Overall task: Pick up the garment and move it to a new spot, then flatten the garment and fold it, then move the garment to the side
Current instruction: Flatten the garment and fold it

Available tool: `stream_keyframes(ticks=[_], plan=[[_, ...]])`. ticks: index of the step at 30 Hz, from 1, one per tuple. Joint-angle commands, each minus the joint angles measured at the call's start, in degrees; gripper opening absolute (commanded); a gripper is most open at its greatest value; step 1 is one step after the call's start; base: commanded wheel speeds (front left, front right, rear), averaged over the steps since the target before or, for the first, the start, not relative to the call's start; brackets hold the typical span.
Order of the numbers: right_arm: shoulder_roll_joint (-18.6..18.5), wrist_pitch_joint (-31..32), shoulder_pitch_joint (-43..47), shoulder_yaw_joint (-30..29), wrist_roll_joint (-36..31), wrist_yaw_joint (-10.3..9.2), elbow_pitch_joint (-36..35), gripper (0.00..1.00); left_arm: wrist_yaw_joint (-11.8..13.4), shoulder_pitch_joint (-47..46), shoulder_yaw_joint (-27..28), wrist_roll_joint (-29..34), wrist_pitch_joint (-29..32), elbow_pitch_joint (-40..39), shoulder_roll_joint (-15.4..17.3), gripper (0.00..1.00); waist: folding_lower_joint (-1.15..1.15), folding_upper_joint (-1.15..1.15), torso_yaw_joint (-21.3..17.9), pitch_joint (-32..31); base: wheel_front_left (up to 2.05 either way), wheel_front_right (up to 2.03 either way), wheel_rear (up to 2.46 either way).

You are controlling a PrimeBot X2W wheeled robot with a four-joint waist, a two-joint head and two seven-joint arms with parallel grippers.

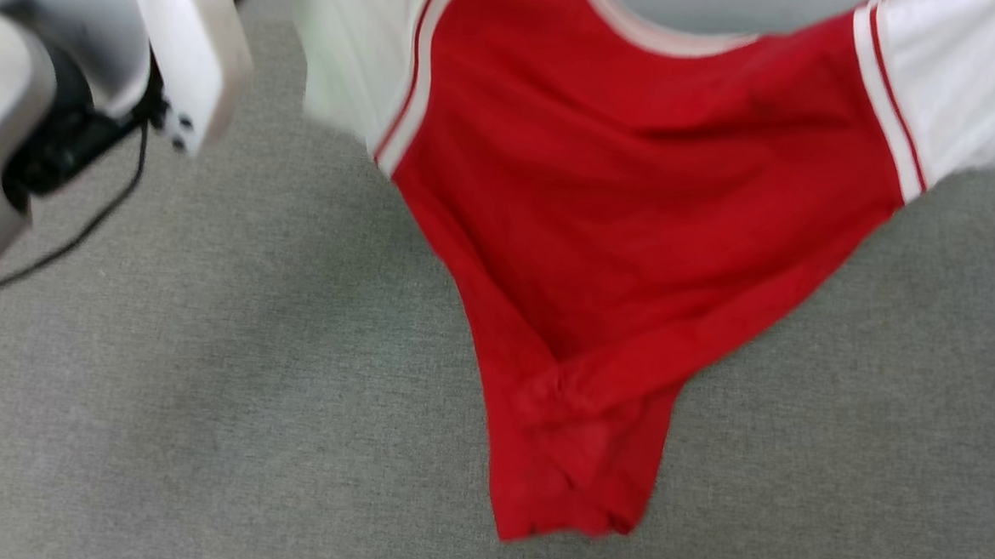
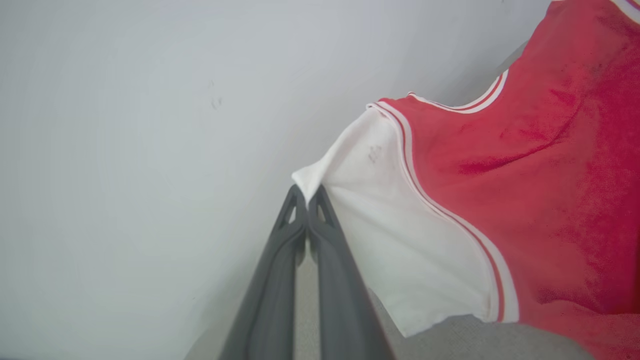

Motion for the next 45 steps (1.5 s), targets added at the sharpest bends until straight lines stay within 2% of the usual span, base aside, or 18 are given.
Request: stream_keyframes(ticks=[1,13,22,28,35,40,45], plan=[[1.5,-0.1,-2.9,-0.8,-1.1,-0.08,0.6,0.0,0.4,-2.5,1.0,1.0,-1.0,1.5,-1.3,0.0,0.0,0.0,-0.2,1.2,0.0,0.0,0.0],[9.4,-0.3,-24.3,-3.4,-10.4,-0.08,11.1,0.0,1.1,-21.0,6.2,5.7,-7.7,16.1,-11.9,0.0,0.0,0.0,0.0,10.1,0.0,0.0,0.0],[13.5,-3.8,-41.1,-4.7,-17.5,-0.08,18.3,0.0,1.0,-33.9,9.4,8.4,-12.4,23.2,-15.3,0.0,0.0,0.0,0.2,15.9,0.0,0.0,0.0],[16.6,-7.4,-49.3,-3.3,-20.2,-0.08,24.2,0.0,-0.3,-39.6,10.2,8.9,-14.9,28.0,-17.2,0.0,0.0,0.0,0.1,18.4,0.0,0.0,0.0],[18.9,-10.4,-47.0,2.3,-17.7,-0.08,30.4,0.0,-2.0,-37.8,8.6,8.1,-17.9,33.9,-19.3,0.0,0.0,0.0,-0.1,19.7,0.0,0.0,0.0],[20.6,-13.0,-40.1,7.1,-13.4,-0.08,33.3,0.0,-2.7,-31.2,7.2,6.6,-21.7,37.0,-19.4,0.0,0.0,0.0,-0.6,19.0,0.0,0.0,0.0],[22.3,-16.9,-31.0,11.5,-8.5,-0.08,34.9,0.0,-3.1,-20.7,5.1,4.9,-26.6,38.7,-19.0,0.0,0.0,0.0,-1.3,16.8,0.0,0.0,0.0]])
